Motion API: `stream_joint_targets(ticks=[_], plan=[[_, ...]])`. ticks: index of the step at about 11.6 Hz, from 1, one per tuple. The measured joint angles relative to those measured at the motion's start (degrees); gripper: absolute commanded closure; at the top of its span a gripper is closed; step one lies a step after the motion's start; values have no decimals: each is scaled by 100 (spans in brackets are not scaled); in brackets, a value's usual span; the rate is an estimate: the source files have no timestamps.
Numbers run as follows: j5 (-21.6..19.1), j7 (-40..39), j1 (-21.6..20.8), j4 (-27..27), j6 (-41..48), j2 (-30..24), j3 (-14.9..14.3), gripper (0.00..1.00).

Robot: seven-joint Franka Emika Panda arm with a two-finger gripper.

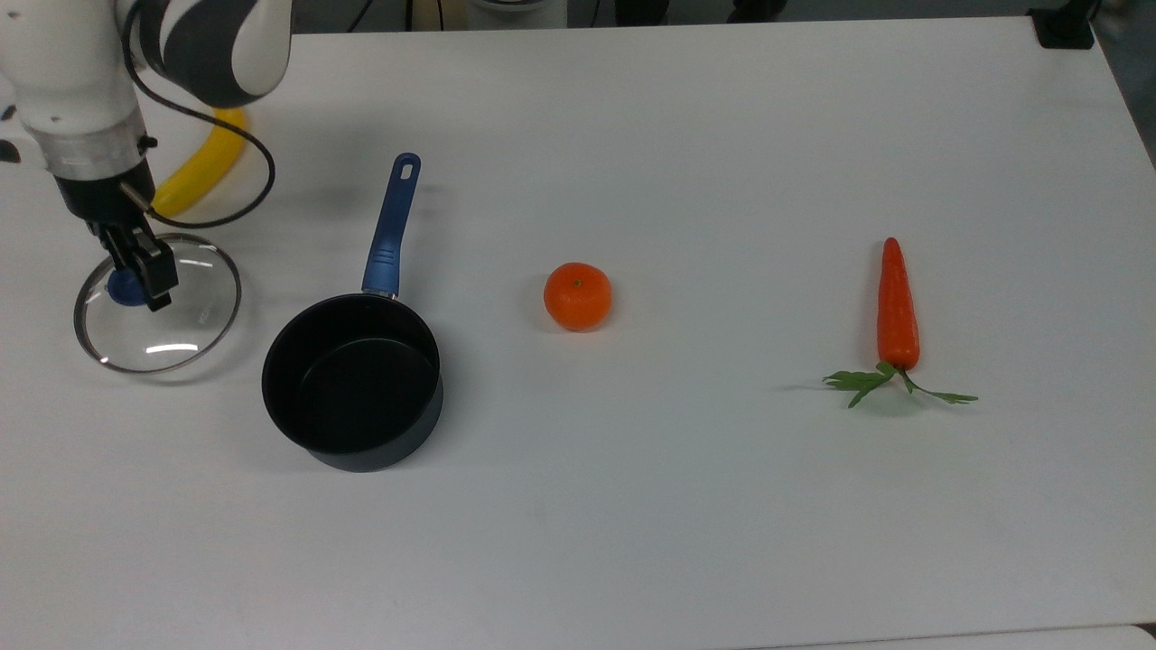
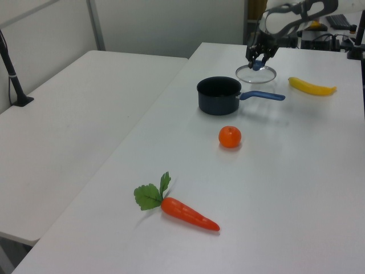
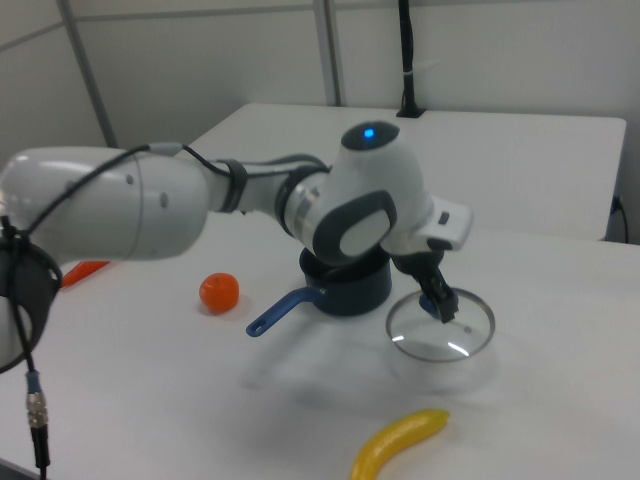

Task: Close lid
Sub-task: 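Lift the glass lid and carry it over the black saucepan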

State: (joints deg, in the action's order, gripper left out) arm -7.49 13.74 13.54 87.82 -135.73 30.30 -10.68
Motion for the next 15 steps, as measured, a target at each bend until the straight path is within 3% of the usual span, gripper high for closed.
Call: stream_joint_targets(ticks=[3, 6, 10, 15], plan=[[-1, 61, -3, -113, 589, -457, 1, 48], [-1, 325, -130, -316, 719, -530, 45, 48], [-1, 481, -758, -739, 1248, -531, 66, 46], [179, 512, -1377, -774, 1318, -489, 70, 45]])
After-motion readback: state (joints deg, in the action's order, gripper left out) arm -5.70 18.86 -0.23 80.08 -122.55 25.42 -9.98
